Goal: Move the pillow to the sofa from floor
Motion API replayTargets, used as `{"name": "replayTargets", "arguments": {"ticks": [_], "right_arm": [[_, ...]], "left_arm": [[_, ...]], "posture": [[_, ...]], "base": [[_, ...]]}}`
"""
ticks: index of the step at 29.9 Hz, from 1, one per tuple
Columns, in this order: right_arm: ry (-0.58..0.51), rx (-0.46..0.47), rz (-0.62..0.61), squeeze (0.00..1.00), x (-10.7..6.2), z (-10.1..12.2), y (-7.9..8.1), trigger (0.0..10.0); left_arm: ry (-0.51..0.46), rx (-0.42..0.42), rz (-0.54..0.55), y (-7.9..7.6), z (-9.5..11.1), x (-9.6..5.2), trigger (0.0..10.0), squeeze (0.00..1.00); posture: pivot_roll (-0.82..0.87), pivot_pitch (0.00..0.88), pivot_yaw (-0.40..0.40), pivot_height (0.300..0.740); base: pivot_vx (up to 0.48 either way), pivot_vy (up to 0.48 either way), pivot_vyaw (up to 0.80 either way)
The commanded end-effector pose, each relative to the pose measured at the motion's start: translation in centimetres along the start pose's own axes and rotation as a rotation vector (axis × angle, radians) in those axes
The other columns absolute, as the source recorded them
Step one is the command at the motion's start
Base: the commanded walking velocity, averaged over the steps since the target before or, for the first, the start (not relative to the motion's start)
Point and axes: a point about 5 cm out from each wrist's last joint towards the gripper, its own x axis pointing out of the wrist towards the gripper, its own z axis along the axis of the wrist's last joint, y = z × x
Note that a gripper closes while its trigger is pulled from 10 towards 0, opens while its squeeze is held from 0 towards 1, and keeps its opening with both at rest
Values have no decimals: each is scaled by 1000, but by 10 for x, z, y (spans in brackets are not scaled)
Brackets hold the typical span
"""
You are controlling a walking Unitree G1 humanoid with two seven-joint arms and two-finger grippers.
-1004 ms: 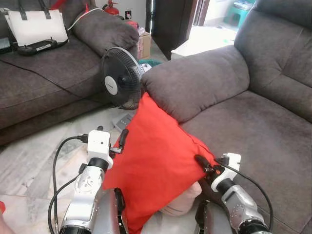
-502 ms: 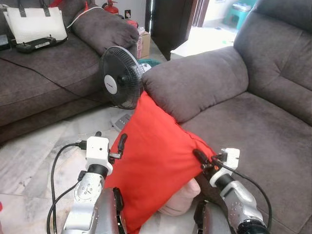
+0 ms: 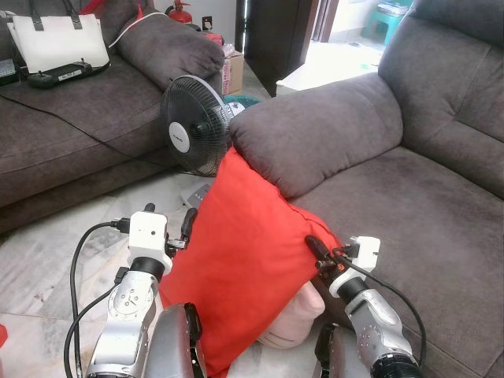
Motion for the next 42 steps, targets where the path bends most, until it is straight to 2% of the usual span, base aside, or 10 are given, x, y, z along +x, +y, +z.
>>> {"name": "replayTargets", "arguments": {"ticks": [1,19,20,23,42], "right_arm": [[-51,-23,-2,0,1,11,-2,10000],[-56,-27,1,0,1,12,1,10000],[-103,-55,15,0,3,22,7,10000],[-174,-96,36,0,4,37,19,10000],[-166,-84,32,0,2,34,27,10000]], "left_arm": [[-6,-10,-9,-1,2,1,10000,0],[-5,-9,-9,-1,2,2,10000,0],[-1,-20,-6,-5,2,0,10000,0],[5,-35,-2,-9,1,-2,10000,0],[8,-29,-13,-9,1,-3,10000,0]], "posture": [[185,0,-63,492],[183,0,-71,492],[157,39,-71,497],[160,38,-71,512],[165,34,-60,617]], "base": [[0,0,0],[0,0,0],[0,0,0],[0,0,0],[0,0,0]]}}
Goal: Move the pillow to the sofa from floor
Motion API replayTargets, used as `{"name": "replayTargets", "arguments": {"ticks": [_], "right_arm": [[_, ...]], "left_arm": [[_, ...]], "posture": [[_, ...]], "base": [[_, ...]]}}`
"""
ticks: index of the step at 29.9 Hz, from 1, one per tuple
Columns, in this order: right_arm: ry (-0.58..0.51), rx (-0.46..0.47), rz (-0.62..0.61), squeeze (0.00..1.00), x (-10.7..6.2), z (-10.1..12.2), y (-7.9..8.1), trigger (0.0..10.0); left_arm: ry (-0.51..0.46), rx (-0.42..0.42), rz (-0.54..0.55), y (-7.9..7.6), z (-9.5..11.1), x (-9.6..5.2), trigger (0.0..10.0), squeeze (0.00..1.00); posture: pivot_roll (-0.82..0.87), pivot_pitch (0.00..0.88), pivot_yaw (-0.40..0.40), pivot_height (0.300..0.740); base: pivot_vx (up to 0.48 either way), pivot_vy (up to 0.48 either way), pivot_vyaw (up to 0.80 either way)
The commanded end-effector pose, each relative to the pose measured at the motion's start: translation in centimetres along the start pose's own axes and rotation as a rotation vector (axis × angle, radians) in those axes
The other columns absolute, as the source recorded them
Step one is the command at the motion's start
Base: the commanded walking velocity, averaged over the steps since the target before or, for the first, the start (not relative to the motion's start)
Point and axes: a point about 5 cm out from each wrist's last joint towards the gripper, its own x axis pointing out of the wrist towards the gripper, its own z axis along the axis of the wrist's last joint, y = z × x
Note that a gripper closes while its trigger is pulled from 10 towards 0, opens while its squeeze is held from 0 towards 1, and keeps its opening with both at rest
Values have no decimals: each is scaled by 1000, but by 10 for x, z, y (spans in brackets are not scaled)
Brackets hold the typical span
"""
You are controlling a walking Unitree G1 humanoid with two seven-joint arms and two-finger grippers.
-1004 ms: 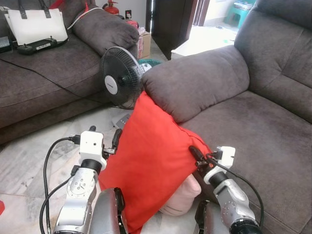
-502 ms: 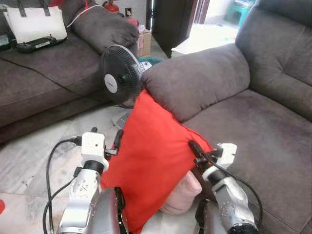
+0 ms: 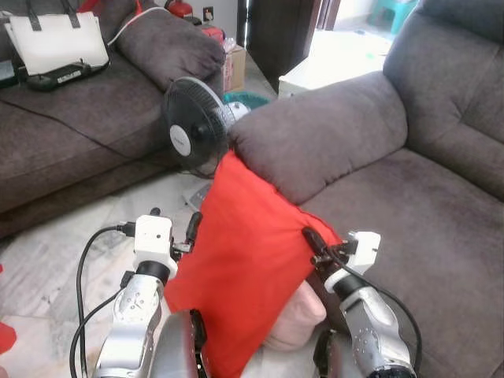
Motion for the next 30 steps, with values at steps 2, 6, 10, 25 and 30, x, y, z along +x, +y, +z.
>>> {"name": "replayTargets", "arguments": {"ticks": [2,6,10,25,30], "right_arm": [[-85,-41,25,0,4,21,4,10000],[-73,-52,35,0,6,19,7,10000],[-71,-49,32,0,6,19,7,10000],[-102,-41,26,0,8,24,7,10000],[-104,-40,26,0,9,24,7,10000]], "left_arm": [[-17,-4,-5,0,5,0,10000,0],[-16,-3,-5,0,5,0,10000,0],[-14,-3,-5,0,4,-1,10000,0],[-6,3,-3,1,3,-2,10000,0],[-4,4,-4,1,3,-2,10000,0]], "posture": [[167,35,-60,627],[171,32,-59,627],[172,29,-60,627],[179,21,-56,692],[180,24,-55,727]], "base": [[0,0,0],[0,0,0],[0,0,0],[0,0,0],[0,0,0]]}}
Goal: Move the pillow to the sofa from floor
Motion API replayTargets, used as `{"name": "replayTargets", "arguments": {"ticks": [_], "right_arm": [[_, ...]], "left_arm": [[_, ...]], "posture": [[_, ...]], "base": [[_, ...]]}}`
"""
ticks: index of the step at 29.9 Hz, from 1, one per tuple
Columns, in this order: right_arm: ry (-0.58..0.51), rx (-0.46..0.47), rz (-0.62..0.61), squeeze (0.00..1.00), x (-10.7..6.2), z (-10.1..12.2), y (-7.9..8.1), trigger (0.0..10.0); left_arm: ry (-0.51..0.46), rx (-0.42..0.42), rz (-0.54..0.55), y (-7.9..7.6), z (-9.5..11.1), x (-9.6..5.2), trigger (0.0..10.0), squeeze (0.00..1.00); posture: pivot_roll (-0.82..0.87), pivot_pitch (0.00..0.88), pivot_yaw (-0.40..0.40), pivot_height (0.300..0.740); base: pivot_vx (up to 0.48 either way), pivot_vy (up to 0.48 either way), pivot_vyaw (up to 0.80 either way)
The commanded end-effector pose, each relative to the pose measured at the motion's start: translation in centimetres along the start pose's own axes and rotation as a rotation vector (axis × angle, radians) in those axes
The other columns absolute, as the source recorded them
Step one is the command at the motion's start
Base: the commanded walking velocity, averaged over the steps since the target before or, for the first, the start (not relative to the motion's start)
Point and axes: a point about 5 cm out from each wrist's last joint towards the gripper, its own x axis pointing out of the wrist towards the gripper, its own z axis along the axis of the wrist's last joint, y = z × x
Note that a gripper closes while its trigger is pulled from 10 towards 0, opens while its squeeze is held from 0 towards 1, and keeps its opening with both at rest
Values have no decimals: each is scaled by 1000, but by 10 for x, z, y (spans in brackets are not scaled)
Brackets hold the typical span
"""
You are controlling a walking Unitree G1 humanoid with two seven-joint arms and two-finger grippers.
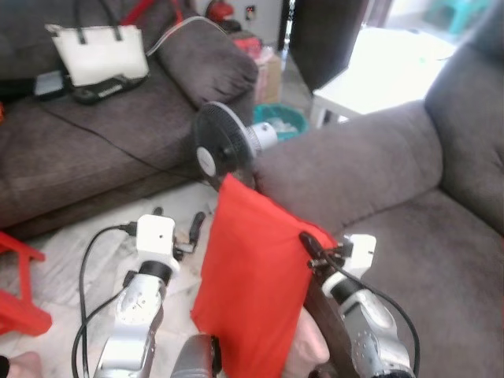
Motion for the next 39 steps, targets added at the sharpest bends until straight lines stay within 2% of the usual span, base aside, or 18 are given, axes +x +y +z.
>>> {"name": "replayTargets", "arguments": {"ticks": [1,12,39], "right_arm": [[-150,-47,26,0,8,34,1,10000],[-119,-57,0,0,7,31,-3,10000],[-126,-46,-30,0,7,31,-5,10000]], "left_arm": [[7,-8,5,1,0,-1,10000,0],[16,-6,5,1,-2,-3,10000,0],[23,-17,6,-1,-3,-4,10000,0]], "posture": [[180,25,-56,737],[180,31,-55,740],[179,35,-61,740]], "base": [[0,0,0],[0,0,0],[0,0,0]]}}
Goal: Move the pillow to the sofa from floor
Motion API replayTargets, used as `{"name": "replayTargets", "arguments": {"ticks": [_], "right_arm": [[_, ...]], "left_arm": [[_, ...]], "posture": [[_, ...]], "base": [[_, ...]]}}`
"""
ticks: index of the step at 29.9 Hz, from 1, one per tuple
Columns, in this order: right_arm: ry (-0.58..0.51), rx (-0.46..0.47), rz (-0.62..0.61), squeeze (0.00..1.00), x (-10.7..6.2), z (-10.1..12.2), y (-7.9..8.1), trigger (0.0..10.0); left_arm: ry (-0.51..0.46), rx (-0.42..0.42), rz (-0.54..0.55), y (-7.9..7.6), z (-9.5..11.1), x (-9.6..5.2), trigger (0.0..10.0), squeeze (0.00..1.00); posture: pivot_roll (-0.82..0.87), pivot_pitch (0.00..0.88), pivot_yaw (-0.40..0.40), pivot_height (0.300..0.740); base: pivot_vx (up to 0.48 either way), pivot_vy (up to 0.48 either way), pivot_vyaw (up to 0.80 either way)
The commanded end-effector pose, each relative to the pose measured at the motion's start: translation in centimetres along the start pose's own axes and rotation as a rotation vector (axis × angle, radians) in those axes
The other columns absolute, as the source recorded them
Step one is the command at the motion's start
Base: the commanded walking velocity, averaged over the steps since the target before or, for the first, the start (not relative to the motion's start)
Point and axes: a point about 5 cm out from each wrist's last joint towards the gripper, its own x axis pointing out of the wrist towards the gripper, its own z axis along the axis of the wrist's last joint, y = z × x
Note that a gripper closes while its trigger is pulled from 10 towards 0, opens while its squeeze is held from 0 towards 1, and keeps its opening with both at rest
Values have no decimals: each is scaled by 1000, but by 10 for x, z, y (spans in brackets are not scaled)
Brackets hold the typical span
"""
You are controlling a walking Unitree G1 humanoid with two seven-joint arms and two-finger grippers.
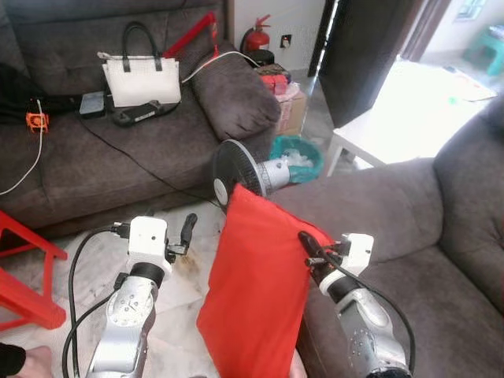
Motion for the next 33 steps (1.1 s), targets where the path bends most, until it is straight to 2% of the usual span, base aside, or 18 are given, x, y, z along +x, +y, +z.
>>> {"name": "replayTargets", "arguments": {"ticks": [1,26,33], "right_arm": [[-125,-44,10,0,6,28,-1,10000],[-142,-53,-25,0,6,32,-5,10000],[-148,-58,-32,0,6,33,-6,10000]], "left_arm": [[6,-10,-1,0,-1,-2,10000,0],[-2,-27,-19,-4,0,2,10000,0],[-4,-31,-23,-5,0,3,10000,0]], "posture": [[178,34,-60,740],[156,19,-51,740],[141,0,-48,740]], "base": [[0,0,0],[0,0,0],[-254,0,0]]}}
